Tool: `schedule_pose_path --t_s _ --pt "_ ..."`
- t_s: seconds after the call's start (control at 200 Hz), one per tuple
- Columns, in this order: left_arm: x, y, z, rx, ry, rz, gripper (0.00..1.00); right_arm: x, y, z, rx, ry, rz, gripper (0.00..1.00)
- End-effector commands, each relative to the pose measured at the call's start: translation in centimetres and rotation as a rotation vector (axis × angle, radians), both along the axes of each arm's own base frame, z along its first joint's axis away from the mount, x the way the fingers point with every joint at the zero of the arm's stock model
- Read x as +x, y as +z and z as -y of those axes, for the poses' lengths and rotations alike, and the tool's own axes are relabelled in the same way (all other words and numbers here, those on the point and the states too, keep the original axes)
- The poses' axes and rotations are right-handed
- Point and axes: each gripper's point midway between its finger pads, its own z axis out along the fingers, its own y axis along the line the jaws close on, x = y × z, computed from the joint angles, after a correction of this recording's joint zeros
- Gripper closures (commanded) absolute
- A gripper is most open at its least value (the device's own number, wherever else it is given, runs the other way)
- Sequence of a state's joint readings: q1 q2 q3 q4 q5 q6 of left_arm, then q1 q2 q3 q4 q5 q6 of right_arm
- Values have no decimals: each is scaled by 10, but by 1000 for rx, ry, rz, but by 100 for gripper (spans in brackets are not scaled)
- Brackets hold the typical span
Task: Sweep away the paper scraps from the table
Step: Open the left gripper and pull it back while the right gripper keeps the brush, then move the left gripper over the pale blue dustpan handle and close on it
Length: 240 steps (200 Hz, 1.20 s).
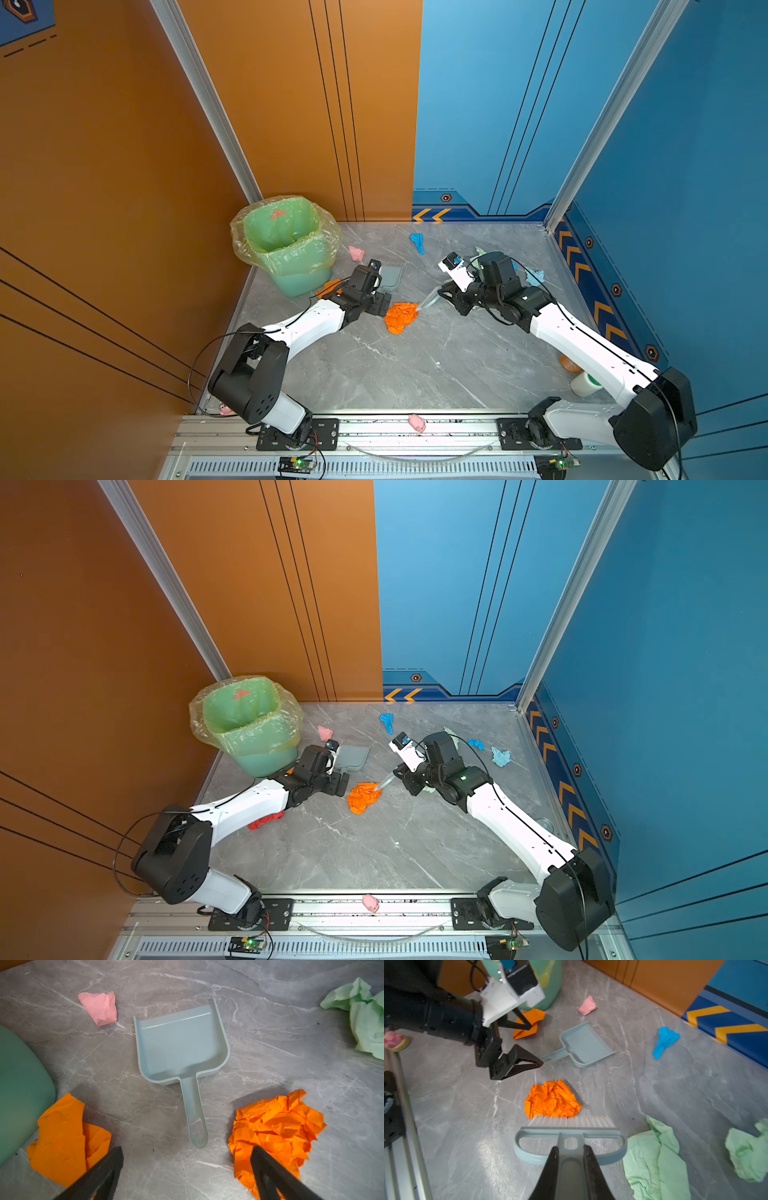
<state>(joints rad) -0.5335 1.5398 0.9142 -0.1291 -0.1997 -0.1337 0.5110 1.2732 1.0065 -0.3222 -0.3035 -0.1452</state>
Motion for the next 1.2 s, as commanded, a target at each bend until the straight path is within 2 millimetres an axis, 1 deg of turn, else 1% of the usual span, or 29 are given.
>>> schedule_pose_path --t_s 0.0,0.17,0.255,0.31,0.335,0.43,0.521,0.611,0.651,0.851,1.026,1.101,1.196 --pt "8 6 -9 57 120 26 2 21 13 21 9 -220 -2 100" --pt "5 1 0 47 173 34 2 31 14 34 18 -334 -2 100" --pt "3 -2 0 43 211 33 2 36 21 40 63 -389 16 100" --pt "3 0 2 37 227 41 2 37 28 44 99 -419 28 100" --pt "-3 -6 -2 62 234 18 2 37 31 44 114 -426 34 100" --pt "-7 -11 -3 65 249 7 2 33 40 44 159 -427 48 100" --pt "-7 -14 -4 70 251 7 2 32 40 42 182 -421 50 100" --pt "-6 -17 -4 80 237 7 2 33 34 42 181 -431 36 100" --pt "1 -14 1 58 229 31 2 34 32 41 182 -436 30 100" --pt "14 -26 3 45 208 -18 2 39 27 42 188 -475 21 100" --pt "19 -34 -5 59 222 -51 2 43 24 46 172 -515 32 100" --pt "24 -35 -7 19 220 -63 2 44 25 47 169 -529 37 100" --pt "32 -35 -5 -56 215 -70 2 46 26 49 163 -545 49 100"
